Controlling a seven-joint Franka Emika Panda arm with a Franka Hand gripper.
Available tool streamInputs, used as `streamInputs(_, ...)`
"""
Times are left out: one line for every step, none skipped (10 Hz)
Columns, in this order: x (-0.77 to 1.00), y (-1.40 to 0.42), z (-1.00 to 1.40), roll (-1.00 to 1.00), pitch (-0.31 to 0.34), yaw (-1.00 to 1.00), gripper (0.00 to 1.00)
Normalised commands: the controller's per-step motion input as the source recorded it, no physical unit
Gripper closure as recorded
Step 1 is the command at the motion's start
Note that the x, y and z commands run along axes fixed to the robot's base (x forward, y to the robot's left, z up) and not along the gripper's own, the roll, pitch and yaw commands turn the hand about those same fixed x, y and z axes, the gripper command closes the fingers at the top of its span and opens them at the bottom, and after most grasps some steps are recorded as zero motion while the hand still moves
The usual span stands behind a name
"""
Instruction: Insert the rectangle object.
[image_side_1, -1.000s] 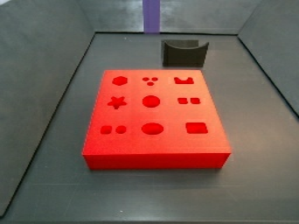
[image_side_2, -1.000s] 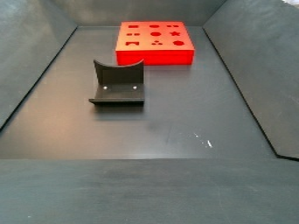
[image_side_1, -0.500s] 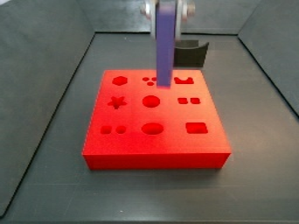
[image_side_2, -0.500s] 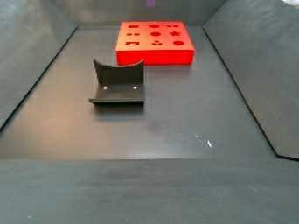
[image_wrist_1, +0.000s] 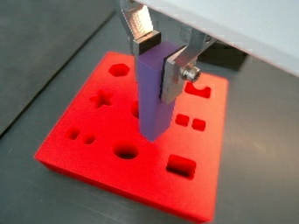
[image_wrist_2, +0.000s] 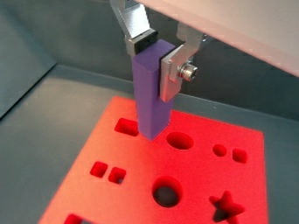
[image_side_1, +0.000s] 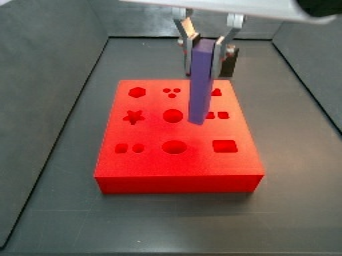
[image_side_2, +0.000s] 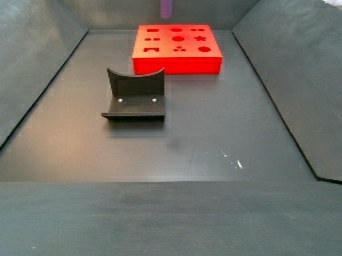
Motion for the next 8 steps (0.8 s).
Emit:
streamInputs(0.14,-0.12,-0.24,0.04,0.0,-0.87,1.0)
streamInputs(0.11,-0.1,-0.28,0.06,0.0,-0.9,1.0)
streamInputs(0.09,-0.09,-0.29,0.06,0.0,-0.91,1.0)
streamInputs(0.09,-0.1,-0.27,0.05,0.0,-0.9,1.0)
streamInputs(0.12,-0.13,-0.11,0.0,0.0,-0.9,1.0)
streamInputs(0.11,-0.13,-0.09,0.0,0.0,-0.91,1.0)
streamInputs(0.08,-0.12,-0.09,0.0,0.0,-0.94,1.0)
streamInputs(0.1,-0.12,-0.06,0.0,-0.01,-0.93,1.0)
